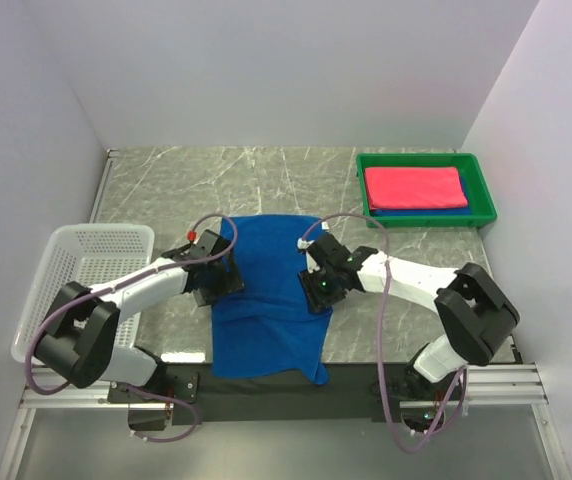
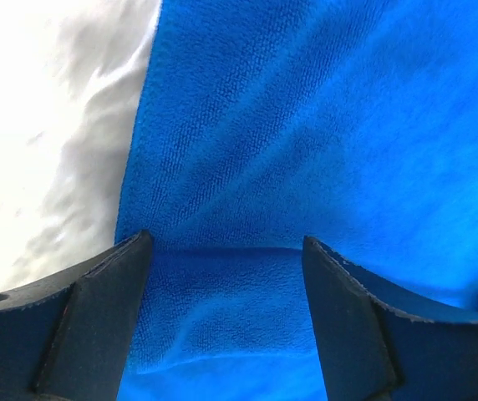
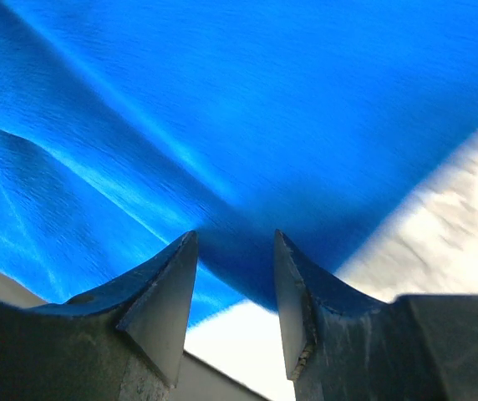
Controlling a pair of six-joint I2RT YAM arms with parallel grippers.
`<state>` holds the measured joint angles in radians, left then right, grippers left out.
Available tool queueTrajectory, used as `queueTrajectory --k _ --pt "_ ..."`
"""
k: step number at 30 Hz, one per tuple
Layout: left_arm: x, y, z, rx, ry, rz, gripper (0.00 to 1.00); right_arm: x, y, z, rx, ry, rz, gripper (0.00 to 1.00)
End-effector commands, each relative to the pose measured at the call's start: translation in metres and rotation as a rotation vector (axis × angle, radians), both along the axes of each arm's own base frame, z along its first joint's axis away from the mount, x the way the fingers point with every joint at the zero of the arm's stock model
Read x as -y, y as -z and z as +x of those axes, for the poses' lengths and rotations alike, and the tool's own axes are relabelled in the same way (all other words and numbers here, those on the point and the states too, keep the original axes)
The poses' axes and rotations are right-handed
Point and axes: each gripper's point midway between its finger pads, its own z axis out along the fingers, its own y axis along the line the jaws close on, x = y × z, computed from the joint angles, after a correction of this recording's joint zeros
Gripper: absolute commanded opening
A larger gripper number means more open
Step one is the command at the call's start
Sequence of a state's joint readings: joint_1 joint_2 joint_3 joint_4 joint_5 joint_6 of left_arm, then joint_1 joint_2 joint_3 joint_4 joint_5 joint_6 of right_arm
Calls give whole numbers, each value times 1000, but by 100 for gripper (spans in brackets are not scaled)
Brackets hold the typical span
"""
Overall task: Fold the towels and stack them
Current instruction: Fold the towel
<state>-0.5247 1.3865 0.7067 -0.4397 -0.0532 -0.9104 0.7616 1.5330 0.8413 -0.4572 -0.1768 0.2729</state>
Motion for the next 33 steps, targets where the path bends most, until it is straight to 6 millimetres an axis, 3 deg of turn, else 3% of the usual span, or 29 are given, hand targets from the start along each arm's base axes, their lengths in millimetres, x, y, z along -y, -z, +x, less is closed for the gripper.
queueTrajectory --k 1,3,4,6,7,9,10,12,13,14,15,16,17,18,19,20,21,22,27,33 --pt "-13 -25 -3 -12 23 81 80 0 -53 33 119 -12 23 49" --pt "-16 -39 14 39 61 131 81 9 -70 61 183 9 28 49" --pt "-14 -56 34 92 63 135 81 6 -87 78 230 20 44 49" --pt "-18 -58 52 97 96 167 80 17 -96 107 278 61 31 50" --pt "-19 -72 72 133 80 146 80 14 -109 125 330 79 57 49" --pt "-25 -67 92 129 93 168 79 20 -111 150 346 98 78 49" --pt "-31 -76 111 156 70 160 78 17 -121 167 385 112 110 48" --pt "-36 -62 128 121 90 166 76 23 -123 197 414 133 119 45" --pt "-43 -69 144 139 71 163 75 23 -122 205 415 141 120 43" --pt "-44 -55 150 104 88 168 74 22 -120 212 410 139 127 40" --pt "-46 -53 158 102 88 169 73 21 -103 220 377 135 111 37" --pt "-47 -59 171 121 80 164 73 21 -108 232 393 144 117 37" --pt "-48 -47 176 98 90 172 73 20 -104 239 391 148 110 37" --pt "-47 -45 181 97 96 172 73 19 -87 245 361 150 91 37" --pt "-45 -50 191 115 99 173 74 18 -90 254 371 157 93 37" --pt "-46 -40 194 95 104 181 74 18 -84 259 368 164 82 37" --pt "-46 -38 197 90 103 188 74 20 -69 265 345 180 59 38" --pt "-45 -41 205 103 104 188 74 20 -73 273 357 189 58 38" --pt "-47 -36 215 106 96 209 74 20 -53 292 347 219 17 41" --pt "-51 -35 213 115 87 222 74 20 -32 300 317 237 -9 42"
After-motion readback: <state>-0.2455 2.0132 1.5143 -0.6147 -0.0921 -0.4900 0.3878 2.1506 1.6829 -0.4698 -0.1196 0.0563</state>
